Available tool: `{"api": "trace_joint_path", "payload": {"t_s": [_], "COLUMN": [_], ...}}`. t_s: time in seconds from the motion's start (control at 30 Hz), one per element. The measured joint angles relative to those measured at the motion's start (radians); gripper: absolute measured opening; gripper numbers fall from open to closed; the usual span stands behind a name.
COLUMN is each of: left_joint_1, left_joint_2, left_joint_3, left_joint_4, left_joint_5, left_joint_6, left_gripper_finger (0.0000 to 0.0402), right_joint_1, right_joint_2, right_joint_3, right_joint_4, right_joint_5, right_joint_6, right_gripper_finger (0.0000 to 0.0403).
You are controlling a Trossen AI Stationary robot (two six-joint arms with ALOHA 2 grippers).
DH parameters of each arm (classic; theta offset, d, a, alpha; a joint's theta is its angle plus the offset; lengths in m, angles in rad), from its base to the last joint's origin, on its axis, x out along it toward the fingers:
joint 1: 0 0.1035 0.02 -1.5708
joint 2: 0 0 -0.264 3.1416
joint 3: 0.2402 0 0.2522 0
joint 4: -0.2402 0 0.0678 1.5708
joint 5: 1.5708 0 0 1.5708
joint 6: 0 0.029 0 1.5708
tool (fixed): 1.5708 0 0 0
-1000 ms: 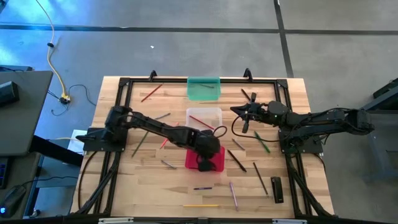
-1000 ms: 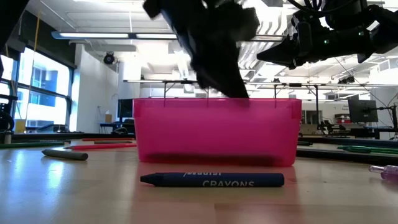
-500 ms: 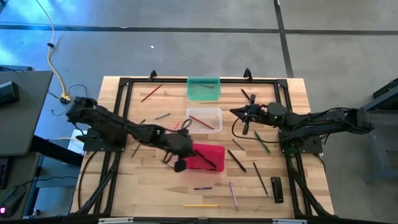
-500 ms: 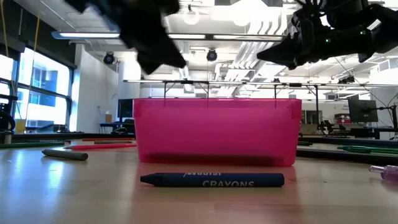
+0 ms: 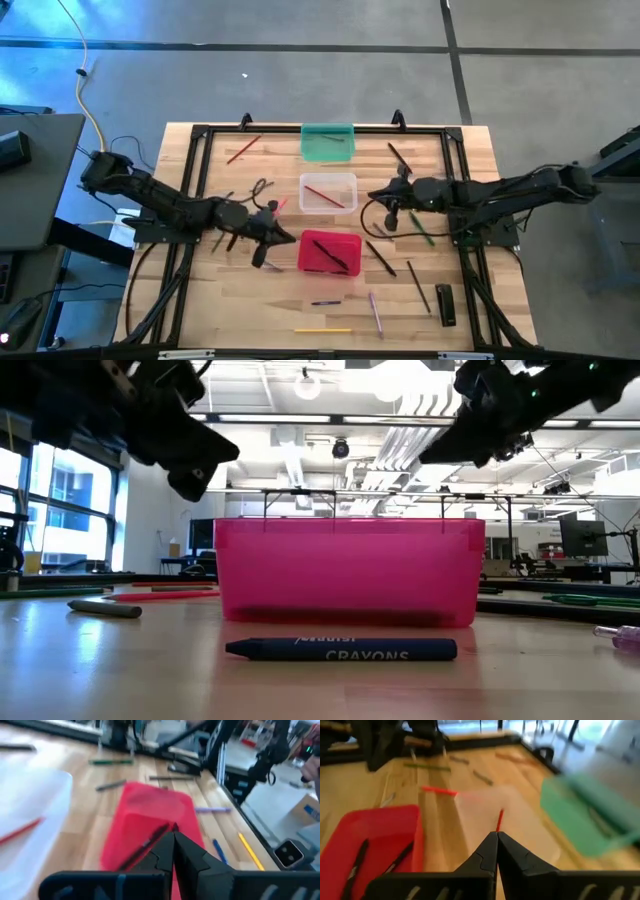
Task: Sort crayons/erasers/pens/pencils in bins
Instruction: Put the right gray crayon into the green bin
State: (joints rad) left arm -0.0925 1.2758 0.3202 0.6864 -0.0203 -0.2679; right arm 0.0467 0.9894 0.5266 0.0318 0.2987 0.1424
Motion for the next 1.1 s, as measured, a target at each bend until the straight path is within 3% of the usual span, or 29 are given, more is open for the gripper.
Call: {"api": "trace_joint_path", "payload": {"t_s": [0.2, 0.4, 0.6, 1.1], "left_joint_1": [0.122, 0.248, 0.382, 0.647], "left_joint_2": [-0.004, -0.003, -0.003, -0.003], "left_joint_3": [-0.129, -0.226, -0.244, -0.243], "left_joint_4": [0.278, 0.502, 0.553, 0.583], "left_joint_5": [0.116, 0.177, 0.248, 0.405], "left_joint_6": [0.036, 0.040, 0.048, 0.036], "left_gripper_finger": [0.0000, 0.0000, 0.0000, 0.0000], "right_joint_1": [0.085, 0.125, 0.127, 0.117], "right_joint_2": [0.000, 0.000, 0.028, 0.250], "right_joint_3": [0.068, 0.072, 0.073, 0.076], "right_joint_4": [-0.306, -0.489, -0.572, -0.567], "right_joint_5": [0.094, 0.120, 0.109, -0.050], "right_joint_6": [0.253, 0.496, 0.660, 0.810], "right_gripper_finger": [0.0000, 0.0000, 0.0008, 0.0163]}}
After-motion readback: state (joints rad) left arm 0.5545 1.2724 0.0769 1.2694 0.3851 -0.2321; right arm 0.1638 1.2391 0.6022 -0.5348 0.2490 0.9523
